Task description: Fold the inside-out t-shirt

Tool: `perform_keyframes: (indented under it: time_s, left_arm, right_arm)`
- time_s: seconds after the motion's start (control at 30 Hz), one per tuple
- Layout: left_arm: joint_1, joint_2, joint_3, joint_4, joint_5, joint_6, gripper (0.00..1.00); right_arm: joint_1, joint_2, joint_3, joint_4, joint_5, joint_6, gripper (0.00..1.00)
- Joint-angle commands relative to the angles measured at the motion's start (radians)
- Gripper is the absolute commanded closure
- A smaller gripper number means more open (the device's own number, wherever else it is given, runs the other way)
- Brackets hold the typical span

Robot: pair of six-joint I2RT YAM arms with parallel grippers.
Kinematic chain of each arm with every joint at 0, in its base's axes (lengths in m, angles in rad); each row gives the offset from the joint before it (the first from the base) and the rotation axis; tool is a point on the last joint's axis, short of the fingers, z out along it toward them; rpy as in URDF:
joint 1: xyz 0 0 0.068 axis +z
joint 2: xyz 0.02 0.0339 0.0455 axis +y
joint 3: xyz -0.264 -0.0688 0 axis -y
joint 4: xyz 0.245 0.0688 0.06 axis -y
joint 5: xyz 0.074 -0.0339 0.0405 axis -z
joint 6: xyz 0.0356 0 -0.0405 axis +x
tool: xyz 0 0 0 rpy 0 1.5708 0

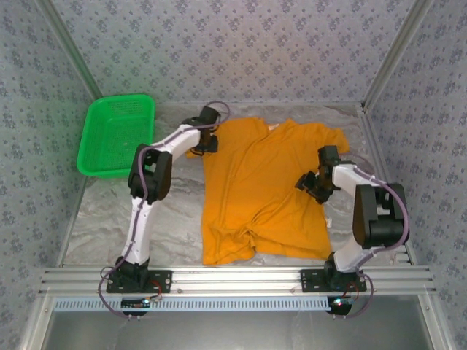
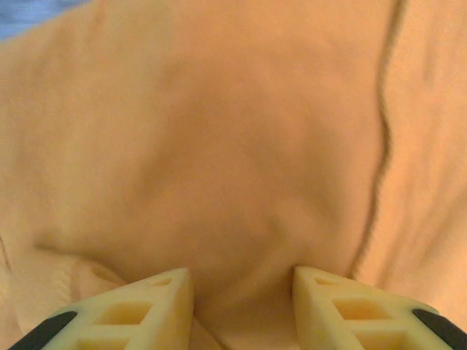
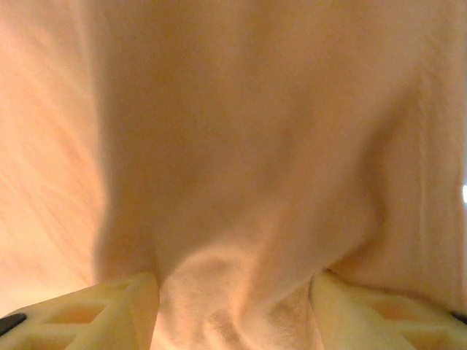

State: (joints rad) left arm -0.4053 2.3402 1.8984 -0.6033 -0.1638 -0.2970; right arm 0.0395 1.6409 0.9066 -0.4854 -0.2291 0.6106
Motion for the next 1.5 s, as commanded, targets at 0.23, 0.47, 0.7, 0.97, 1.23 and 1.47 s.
perform_keyframes:
  time_s: [0.23, 0.47, 0.7, 0.97, 1.23, 1.47]
  left_arm:
    - [0.124, 0.121, 0.236, -0.028, -0.018, 0.103, 0.6]
    - [0.089, 0.106, 0.407, -0.164, 0.098, 0.184, 0.54]
    - [-0.163, -0.321, -0.11, 0.05, 0.221, 0.376, 0.52]
    - [-0.395, -0.654, -0.745, 0.383, 0.521, 0.413, 0.54]
    - [-0.514, -0.628, -0.878, 0.413, 0.451, 0.51, 0.52]
    - [-0.585, -0.607, -0.881, 0.483, 0.457, 0.592, 0.51]
  right_arm:
    - [0.052, 0.258, 0.303, 0.062, -0.032, 0.034, 0.39]
    - [0.054, 0.03, 0.259, -0.142, 0.094, 0.026, 0.35]
    - [0.14, -0.354, -0.061, -0.292, 0.068, 0.213, 0.36]
    - [0.325, -0.455, -0.245, -0.152, -0.077, 0.44, 0.39]
    - [0.325, -0.359, -0.282, -0.062, 0.008, 0.469, 0.67]
    - [0.326, -0.436, -0.245, -0.138, 0.119, 0.571, 1.0]
